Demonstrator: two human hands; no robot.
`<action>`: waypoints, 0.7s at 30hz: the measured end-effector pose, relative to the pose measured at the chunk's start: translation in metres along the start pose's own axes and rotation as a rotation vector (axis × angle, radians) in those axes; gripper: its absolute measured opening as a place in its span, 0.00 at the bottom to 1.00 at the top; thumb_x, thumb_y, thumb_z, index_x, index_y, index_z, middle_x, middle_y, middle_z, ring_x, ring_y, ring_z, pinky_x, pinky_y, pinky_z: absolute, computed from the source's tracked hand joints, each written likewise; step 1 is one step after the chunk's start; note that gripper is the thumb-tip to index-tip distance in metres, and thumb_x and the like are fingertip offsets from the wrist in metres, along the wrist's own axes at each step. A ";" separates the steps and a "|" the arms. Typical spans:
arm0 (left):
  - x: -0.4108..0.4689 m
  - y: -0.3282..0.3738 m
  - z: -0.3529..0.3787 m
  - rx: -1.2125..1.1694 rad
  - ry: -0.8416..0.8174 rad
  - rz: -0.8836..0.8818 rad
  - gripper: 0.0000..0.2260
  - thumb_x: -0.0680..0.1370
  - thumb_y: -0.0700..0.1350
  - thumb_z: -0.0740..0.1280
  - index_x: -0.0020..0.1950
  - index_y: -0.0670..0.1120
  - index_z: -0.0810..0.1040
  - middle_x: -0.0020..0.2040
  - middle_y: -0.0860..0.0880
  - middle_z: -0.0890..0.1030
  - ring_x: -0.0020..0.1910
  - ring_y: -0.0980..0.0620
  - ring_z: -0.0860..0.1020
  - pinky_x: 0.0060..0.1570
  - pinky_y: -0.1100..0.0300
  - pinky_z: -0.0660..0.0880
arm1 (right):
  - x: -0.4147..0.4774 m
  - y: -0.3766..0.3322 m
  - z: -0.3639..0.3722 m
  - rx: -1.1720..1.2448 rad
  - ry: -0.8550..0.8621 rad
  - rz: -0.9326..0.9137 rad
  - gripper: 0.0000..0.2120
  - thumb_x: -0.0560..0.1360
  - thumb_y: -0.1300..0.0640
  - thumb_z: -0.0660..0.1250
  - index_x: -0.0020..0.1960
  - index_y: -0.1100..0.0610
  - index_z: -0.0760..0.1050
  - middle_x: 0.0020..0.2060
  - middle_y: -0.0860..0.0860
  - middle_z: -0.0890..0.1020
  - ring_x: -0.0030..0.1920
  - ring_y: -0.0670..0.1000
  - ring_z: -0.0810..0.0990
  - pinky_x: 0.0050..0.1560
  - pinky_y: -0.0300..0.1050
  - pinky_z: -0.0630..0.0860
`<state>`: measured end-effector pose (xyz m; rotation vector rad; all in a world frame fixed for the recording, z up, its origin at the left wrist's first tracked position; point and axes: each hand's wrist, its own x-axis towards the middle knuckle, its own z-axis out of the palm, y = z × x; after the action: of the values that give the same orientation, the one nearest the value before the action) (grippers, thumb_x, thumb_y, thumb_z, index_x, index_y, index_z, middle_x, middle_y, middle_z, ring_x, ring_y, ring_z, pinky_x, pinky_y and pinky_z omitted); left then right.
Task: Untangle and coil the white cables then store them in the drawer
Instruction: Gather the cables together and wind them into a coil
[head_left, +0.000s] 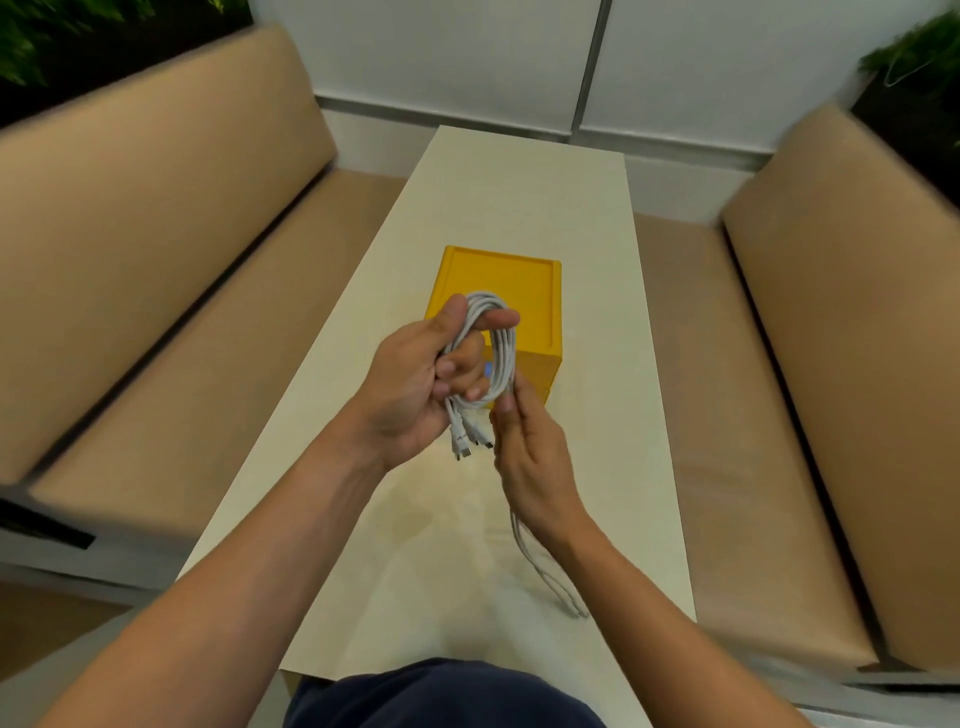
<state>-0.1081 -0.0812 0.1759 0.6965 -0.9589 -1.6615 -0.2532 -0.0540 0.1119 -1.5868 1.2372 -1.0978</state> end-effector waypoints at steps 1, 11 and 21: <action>0.001 0.000 -0.001 0.033 0.022 0.006 0.25 0.86 0.52 0.55 0.67 0.32 0.76 0.28 0.54 0.62 0.25 0.58 0.59 0.33 0.61 0.66 | 0.000 -0.001 0.002 -0.087 -0.032 0.019 0.18 0.88 0.52 0.52 0.76 0.48 0.66 0.38 0.40 0.77 0.35 0.42 0.74 0.39 0.37 0.68; 0.013 0.014 -0.021 0.123 0.132 0.085 0.22 0.87 0.50 0.55 0.69 0.34 0.75 0.31 0.53 0.63 0.26 0.58 0.61 0.37 0.59 0.66 | -0.015 -0.025 -0.001 -0.626 -0.261 0.158 0.22 0.87 0.54 0.51 0.80 0.50 0.53 0.57 0.56 0.81 0.53 0.64 0.79 0.51 0.56 0.75; 0.009 -0.002 -0.011 0.298 0.142 0.043 0.18 0.87 0.48 0.58 0.69 0.36 0.73 0.32 0.53 0.68 0.30 0.56 0.65 0.40 0.59 0.66 | -0.015 -0.041 -0.018 -1.211 -0.391 -0.111 0.20 0.87 0.50 0.50 0.78 0.50 0.55 0.56 0.52 0.82 0.48 0.63 0.80 0.39 0.49 0.65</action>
<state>-0.1029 -0.0922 0.1684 0.9722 -1.1225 -1.4243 -0.2614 -0.0340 0.1536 -2.5855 1.6339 0.0651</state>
